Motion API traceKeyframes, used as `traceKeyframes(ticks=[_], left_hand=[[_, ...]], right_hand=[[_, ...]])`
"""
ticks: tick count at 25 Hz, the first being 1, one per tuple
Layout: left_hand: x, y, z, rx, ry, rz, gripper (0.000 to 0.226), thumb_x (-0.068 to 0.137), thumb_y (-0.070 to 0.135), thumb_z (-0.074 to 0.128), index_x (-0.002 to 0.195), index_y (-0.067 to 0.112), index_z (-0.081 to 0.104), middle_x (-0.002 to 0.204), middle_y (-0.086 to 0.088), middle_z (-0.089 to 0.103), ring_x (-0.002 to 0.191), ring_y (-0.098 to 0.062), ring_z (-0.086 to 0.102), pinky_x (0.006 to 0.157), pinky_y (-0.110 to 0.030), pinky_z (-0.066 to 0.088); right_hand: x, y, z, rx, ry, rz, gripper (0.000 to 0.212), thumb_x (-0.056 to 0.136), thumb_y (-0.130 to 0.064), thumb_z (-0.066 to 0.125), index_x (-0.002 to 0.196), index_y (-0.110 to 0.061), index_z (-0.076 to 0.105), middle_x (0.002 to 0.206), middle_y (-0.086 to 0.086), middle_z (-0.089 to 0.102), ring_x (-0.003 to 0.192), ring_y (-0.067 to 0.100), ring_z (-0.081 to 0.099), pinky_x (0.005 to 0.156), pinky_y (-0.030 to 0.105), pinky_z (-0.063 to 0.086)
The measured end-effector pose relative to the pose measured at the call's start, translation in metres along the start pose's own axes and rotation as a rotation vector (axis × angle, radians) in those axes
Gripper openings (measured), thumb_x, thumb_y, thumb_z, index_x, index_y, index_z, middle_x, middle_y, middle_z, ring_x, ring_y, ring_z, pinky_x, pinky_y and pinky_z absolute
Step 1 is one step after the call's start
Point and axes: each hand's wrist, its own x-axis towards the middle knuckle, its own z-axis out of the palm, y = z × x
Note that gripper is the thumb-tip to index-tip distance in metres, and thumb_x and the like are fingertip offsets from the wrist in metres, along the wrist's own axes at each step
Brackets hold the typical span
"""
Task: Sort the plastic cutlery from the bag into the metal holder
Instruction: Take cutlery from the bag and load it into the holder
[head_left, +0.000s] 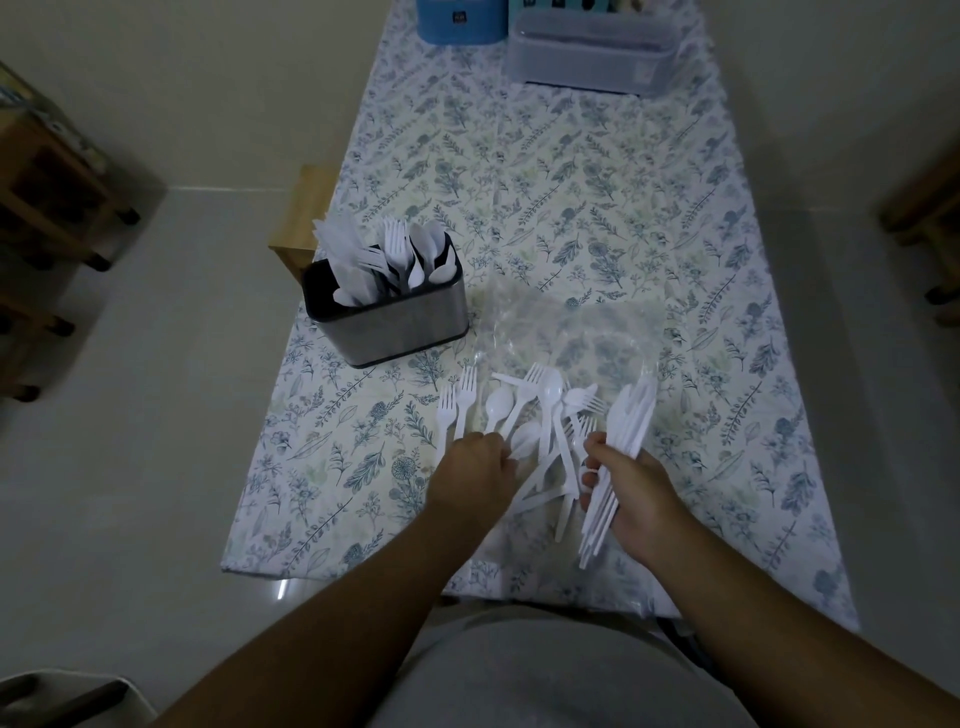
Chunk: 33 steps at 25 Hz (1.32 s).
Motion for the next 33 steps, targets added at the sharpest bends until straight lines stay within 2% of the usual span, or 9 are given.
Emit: traceKeyframes(ticks=[6, 10, 13, 16, 19, 23, 25, 29, 33], left_hand=[[-0.026, -0.006, -0.04, -0.282, 0.302, 0.037, 0.01, 0.092, 0.023, 0.066, 0.084, 0.018, 0.065, 0.078, 0.008, 0.059, 0.071, -0.007, 0.055, 0.061, -0.019, 0.046], [-0.039, 0.003, -0.056, -0.682, 0.498, -0.225, 0.011, 0.096, 0.017, 0.064, 0.086, 0.014, 0.062, 0.073, 0.001, 0.061, 0.063, -0.003, 0.055, 0.056, -0.016, 0.046], [-0.042, 0.014, -0.047, -0.928, 0.321, -0.393, 0.015, 0.099, 0.021, 0.06, 0.088, 0.01, 0.061, 0.072, -0.003, 0.06, 0.061, -0.006, 0.053, 0.059, -0.022, 0.048], [-0.048, 0.016, -0.031, -0.933, 0.08, -0.296, 0.022, 0.098, 0.023, 0.062, 0.081, 0.01, 0.06, 0.066, 0.0, 0.059, 0.062, -0.013, 0.055, 0.062, -0.031, 0.049], [-0.051, 0.018, -0.03, -0.873, 0.043, -0.231, 0.019, 0.095, 0.028, 0.065, 0.081, 0.015, 0.064, 0.069, 0.002, 0.062, 0.065, -0.009, 0.056, 0.064, -0.029, 0.049], [-0.031, 0.029, -0.043, -1.534, 0.083, -0.821, 0.039, 0.101, 0.041, 0.049, 0.111, 0.008, 0.067, 0.103, -0.007, 0.069, 0.097, -0.02, 0.065, 0.081, -0.035, 0.052], [-0.018, 0.04, -0.054, -1.841, 0.048, -0.917, 0.056, 0.102, 0.05, 0.039, 0.118, 0.003, 0.065, 0.112, -0.015, 0.07, 0.104, -0.029, 0.065, 0.095, -0.04, 0.05], [-0.014, 0.058, -0.062, -1.774, 0.076, -0.753, 0.051, 0.105, 0.046, 0.033, 0.105, 0.017, 0.075, 0.098, -0.006, 0.079, 0.092, -0.017, 0.074, 0.082, -0.033, 0.055], [-0.023, 0.036, -0.064, -1.423, 0.115, -0.516, 0.033, 0.105, 0.034, 0.046, 0.108, 0.013, 0.071, 0.09, -0.02, 0.071, 0.074, -0.03, 0.067, 0.056, -0.035, 0.054]], right_hand=[[-0.005, -0.012, 0.015, 0.056, -0.079, -0.008, 0.005, 0.096, -0.009, 0.064, 0.093, -0.012, 0.065, 0.07, 0.004, 0.058, 0.058, 0.018, 0.052, 0.055, 0.032, 0.043], [-0.01, -0.013, 0.031, 0.035, -0.145, 0.021, 0.009, 0.096, -0.008, 0.065, 0.09, -0.014, 0.065, 0.074, 0.004, 0.058, 0.061, 0.017, 0.054, 0.055, 0.031, 0.047], [-0.013, -0.013, 0.046, 0.105, -0.198, 0.038, 0.009, 0.095, -0.02, 0.068, 0.098, -0.012, 0.066, 0.075, 0.002, 0.06, 0.065, 0.015, 0.059, 0.064, 0.034, 0.053], [-0.018, -0.018, 0.059, 0.082, -0.247, 0.011, 0.014, 0.095, -0.024, 0.067, 0.093, -0.01, 0.067, 0.072, 0.003, 0.067, 0.065, 0.017, 0.068, 0.061, 0.034, 0.057], [-0.02, -0.024, 0.069, 0.0, -0.228, -0.028, 0.013, 0.096, -0.021, 0.066, 0.088, -0.011, 0.065, 0.072, 0.004, 0.064, 0.065, 0.019, 0.064, 0.059, 0.034, 0.055], [-0.025, -0.038, 0.087, 0.193, -0.16, -0.166, 0.004, 0.096, -0.009, 0.066, 0.094, -0.009, 0.063, 0.071, 0.004, 0.063, 0.065, 0.018, 0.063, 0.07, 0.035, 0.059], [-0.034, -0.03, 0.098, 0.078, -0.211, -0.225, 0.004, 0.094, -0.011, 0.069, 0.095, -0.009, 0.065, 0.072, 0.003, 0.069, 0.069, 0.018, 0.069, 0.075, 0.038, 0.062], [-0.042, -0.011, 0.106, -0.344, -0.183, -0.284, 0.02, 0.091, -0.033, 0.072, 0.106, -0.02, 0.071, 0.087, 0.003, 0.079, 0.084, 0.02, 0.078, 0.082, 0.046, 0.063], [-0.046, -0.026, 0.097, -0.529, -0.345, -0.327, 0.025, 0.097, -0.039, 0.062, 0.115, -0.022, 0.059, 0.068, 0.004, 0.064, 0.054, 0.019, 0.061, 0.049, 0.033, 0.052]])
